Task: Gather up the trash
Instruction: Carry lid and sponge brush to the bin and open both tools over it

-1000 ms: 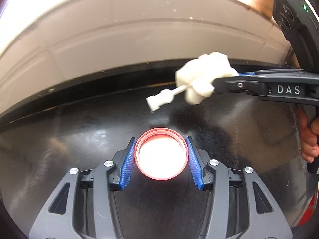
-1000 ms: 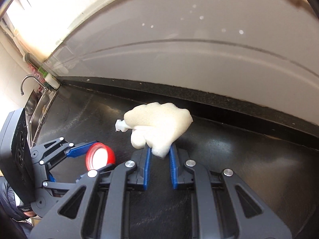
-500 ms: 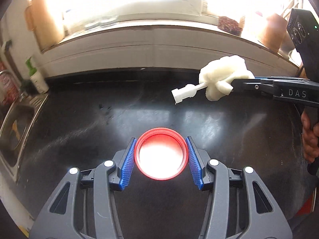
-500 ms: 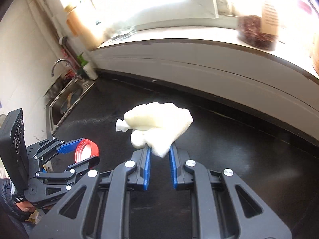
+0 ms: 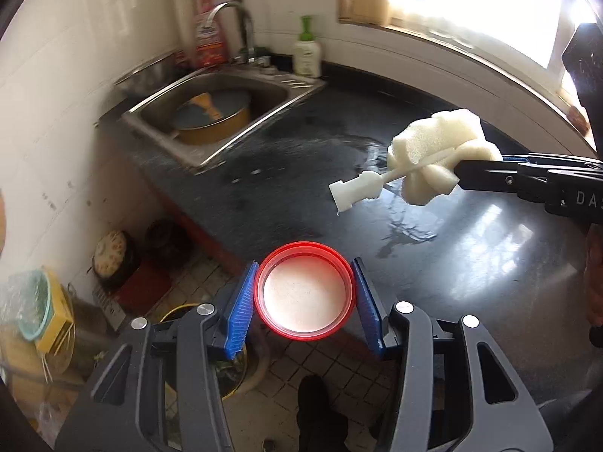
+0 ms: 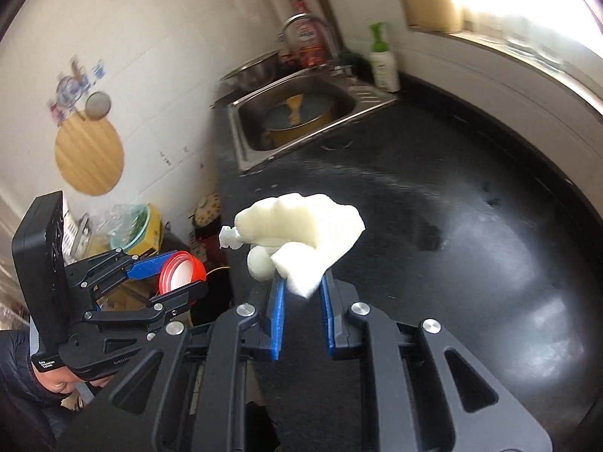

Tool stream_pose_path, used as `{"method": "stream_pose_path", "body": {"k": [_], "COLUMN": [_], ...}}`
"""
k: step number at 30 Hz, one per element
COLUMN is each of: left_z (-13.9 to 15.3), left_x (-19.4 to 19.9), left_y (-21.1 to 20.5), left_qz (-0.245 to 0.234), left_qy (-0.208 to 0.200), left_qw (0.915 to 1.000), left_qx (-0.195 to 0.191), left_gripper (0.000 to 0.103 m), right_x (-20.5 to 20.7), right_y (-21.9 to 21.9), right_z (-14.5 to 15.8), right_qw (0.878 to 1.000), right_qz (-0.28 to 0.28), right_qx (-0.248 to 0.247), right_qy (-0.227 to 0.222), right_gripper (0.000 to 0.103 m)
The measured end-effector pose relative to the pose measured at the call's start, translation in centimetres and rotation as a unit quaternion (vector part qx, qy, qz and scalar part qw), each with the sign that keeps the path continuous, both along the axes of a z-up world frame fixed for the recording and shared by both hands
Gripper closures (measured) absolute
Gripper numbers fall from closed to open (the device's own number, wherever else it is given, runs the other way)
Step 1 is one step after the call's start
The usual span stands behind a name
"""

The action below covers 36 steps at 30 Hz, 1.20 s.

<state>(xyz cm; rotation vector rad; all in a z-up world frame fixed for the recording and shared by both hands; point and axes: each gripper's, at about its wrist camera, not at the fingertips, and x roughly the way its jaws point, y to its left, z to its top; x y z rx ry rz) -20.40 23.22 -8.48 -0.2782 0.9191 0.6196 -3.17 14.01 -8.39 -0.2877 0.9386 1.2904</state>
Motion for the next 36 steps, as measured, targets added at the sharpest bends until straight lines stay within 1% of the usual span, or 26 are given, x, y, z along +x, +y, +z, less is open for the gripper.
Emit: {"method": "stream_pose_path", "body": {"k": [1,4,7,10,14,19,23,27,31,36], "left_z": [-0.1,-0.4,-1.1,-1.8,-3.2,-5.0,-6.8,-8.8,-11.8,-14.2], "left_x": [-2.1,-6.7,-11.5,-14.7,-17.4,-18.6,-19.3,-19.6,-19.9,-19.9], "left_y": [1.2,3.5,5.8,7.3,8.9,10.8,11.9,13.0,14.2,14.7], "left_qz": [0.026,0.08,0.135,0.169,0.2,0.216,0.22,0.22,0.215,0.215], "left_qy": [0.001,0.003,0.004,0.005,0.008,0.01,0.011,0.015,0.026,0.031], "left_qw": [0.9997,0.9968,0.9908,0.9854,0.9794,0.9753,0.9739,0.973,0.9716,0.9696], "left_qx": [0.001,-0.001,-0.011,-0.018,-0.03,-0.043,-0.057,-0.07,-0.095,-0.112], "left_gripper": [0.055,0.055,0.055,0.055,0.055,0.055,0.055,0.055,0.055,0.055], "right_x": [-1.6,-5.2,-9.7,-12.9,-16.1,-19.1,-20.2,-21.3,-22.3,-23.1], "right_y": [1.9,5.8,10.3,13.4,16.6,20.0,22.3,24.0,26.0,27.7], "right_z": [-0.1,-0.2,-0.8,-1.7,-3.3,-5.4,-7.3,-9.3,-11.6,-14.0], "right_qw": [1.0,0.997,0.991,0.984,0.976,0.967,0.962,0.957,0.951,0.945], "right_qz": [0.022,0.074,0.133,0.174,0.211,0.242,0.254,0.261,0.263,0.263], "right_qx": [-0.001,-0.006,-0.018,-0.029,-0.047,-0.077,-0.105,-0.13,-0.162,-0.194], "right_qy": [0.001,0.005,0.005,0.006,0.003,-0.002,-0.004,-0.01,-0.006,-0.008], "right_gripper": [0.086,0.086,0.086,0.086,0.086,0.086,0.086,0.086,0.084,0.083]}}
